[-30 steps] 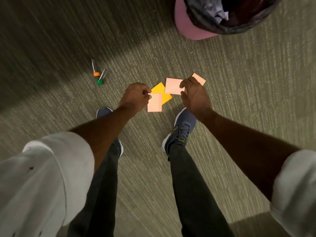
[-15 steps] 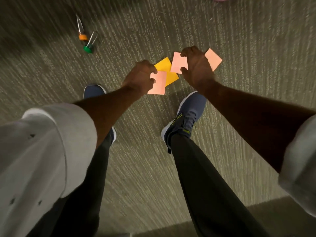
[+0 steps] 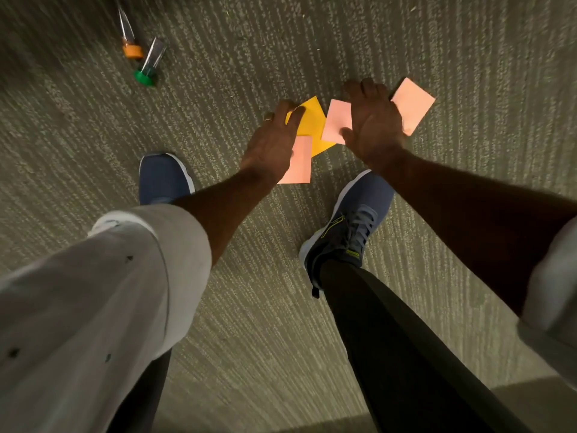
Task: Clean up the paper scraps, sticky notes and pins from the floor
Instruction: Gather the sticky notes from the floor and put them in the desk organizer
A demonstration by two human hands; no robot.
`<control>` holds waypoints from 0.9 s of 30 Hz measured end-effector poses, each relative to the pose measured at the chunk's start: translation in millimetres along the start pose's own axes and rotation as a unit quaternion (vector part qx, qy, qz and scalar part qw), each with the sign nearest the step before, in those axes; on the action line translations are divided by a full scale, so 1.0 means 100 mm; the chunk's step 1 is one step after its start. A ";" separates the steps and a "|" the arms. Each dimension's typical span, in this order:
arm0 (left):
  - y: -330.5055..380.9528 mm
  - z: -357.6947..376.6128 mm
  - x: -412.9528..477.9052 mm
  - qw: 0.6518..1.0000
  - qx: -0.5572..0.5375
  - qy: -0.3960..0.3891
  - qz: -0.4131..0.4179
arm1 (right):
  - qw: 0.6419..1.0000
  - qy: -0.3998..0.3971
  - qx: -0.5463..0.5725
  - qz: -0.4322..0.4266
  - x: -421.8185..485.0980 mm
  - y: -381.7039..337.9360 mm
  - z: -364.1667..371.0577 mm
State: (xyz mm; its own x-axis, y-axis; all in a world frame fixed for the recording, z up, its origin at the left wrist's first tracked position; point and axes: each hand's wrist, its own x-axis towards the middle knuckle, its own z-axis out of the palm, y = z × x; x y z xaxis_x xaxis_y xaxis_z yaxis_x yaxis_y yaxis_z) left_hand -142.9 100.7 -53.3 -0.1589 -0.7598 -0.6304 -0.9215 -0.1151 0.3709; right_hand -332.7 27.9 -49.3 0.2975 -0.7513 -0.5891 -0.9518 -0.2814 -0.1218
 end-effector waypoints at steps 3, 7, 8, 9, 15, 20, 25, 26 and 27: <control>-0.04 -0.01 0.03 0.999 -0.042 0.012 -0.003 | 1.000 0.016 -0.019 -0.005 0.00 0.04 -0.01; -0.13 -0.07 0.05 1.000 -0.004 -0.013 0.004 | 0.999 0.038 0.010 -0.027 -0.07 0.09 -0.06; -0.12 -0.09 0.04 1.000 0.022 -0.016 0.012 | 0.997 0.056 0.043 -0.023 -0.11 0.10 -0.09; -0.11 -0.11 0.04 0.998 0.050 -0.019 0.026 | 0.993 0.082 0.083 -0.014 -0.13 0.12 -0.11; 0.00 0.00 0.10 0.970 0.202 -0.031 0.128 | 0.934 0.171 0.261 0.172 -0.10 0.54 -0.20; 0.06 0.05 0.14 0.982 0.161 -0.045 0.090 | 0.855 0.107 0.381 0.336 -0.11 0.95 -0.01; 0.03 -0.11 0.25 0.989 0.093 -0.051 0.107 | 0.837 0.015 0.396 0.376 -0.06 1.01 0.21; 0.03 -0.14 0.27 0.987 0.098 -0.045 0.120 | 0.848 0.021 0.368 0.380 -0.05 0.98 0.22; 0.03 -0.17 0.29 0.984 0.107 -0.034 0.139 | 0.855 0.031 0.348 0.384 -0.04 0.93 0.23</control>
State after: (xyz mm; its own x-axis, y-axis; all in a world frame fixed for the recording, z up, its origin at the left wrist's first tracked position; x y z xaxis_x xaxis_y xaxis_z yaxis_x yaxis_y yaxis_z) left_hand -144.2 67.9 -58.7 -0.4322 -0.6978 -0.5712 -0.8913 0.2342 0.3883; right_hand -424.4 18.8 -76.5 -0.4525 -0.5911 -0.6677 -0.6756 0.7160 -0.1760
